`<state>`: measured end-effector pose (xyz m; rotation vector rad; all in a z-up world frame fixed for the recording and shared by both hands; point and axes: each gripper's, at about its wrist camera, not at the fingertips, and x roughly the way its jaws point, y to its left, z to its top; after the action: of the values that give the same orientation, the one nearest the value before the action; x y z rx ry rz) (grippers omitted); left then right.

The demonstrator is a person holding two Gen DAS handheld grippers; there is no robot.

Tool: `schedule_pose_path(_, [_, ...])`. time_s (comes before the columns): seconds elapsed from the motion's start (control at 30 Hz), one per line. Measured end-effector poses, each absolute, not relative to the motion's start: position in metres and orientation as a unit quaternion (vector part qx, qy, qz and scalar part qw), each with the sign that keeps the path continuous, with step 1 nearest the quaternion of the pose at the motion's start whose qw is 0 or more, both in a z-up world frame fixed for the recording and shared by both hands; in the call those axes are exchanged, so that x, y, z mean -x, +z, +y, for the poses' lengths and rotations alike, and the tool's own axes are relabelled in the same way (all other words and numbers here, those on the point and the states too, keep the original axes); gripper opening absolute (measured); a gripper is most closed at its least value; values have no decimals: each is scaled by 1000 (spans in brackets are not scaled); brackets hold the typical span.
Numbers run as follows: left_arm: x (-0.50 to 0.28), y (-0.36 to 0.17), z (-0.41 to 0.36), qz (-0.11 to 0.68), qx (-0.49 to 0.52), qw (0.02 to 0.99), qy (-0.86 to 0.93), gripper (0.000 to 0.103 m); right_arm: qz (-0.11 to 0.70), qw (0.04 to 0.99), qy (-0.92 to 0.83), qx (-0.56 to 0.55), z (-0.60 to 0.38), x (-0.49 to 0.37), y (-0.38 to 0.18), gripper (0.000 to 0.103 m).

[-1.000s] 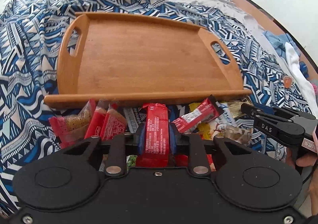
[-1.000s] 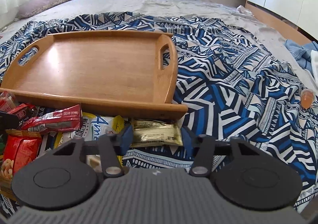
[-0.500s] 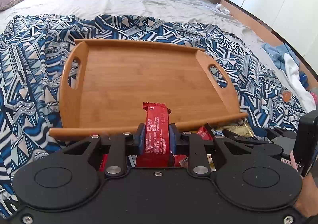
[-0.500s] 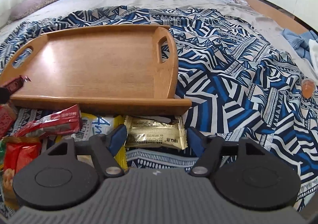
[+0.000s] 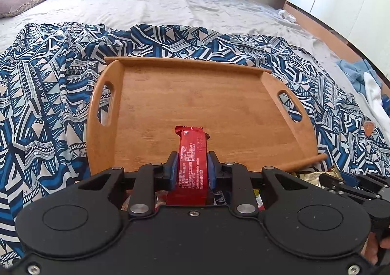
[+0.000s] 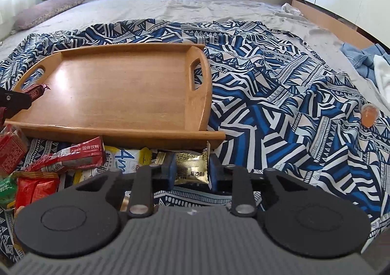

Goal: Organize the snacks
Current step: 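Carry the red bar and gold wrapper over the wooden tray with both grippers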

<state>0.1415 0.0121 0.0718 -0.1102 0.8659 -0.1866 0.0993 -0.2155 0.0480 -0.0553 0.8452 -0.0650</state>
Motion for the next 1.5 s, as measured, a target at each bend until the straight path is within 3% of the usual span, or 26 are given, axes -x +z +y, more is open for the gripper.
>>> schedule_pose_path(0.37, [-154, 67, 15, 419, 52, 903, -81, 23, 381, 923, -56, 6, -230, -97, 70, 15])
schedule_pose_path(0.87, [-199, 65, 20, 414, 60, 906, -68, 23, 327, 944, 1, -35, -237, -151, 120, 15])
schedule_pose_path(1.23, [-274, 47, 19, 424, 74, 902, -40, 23, 364, 919, 76, -130, -209, -283, 80, 15])
schedule_pose_path(1.5, [-302, 34, 14, 430, 77, 899, -44, 23, 392, 903, 61, -164, -206, -319, 48, 15])
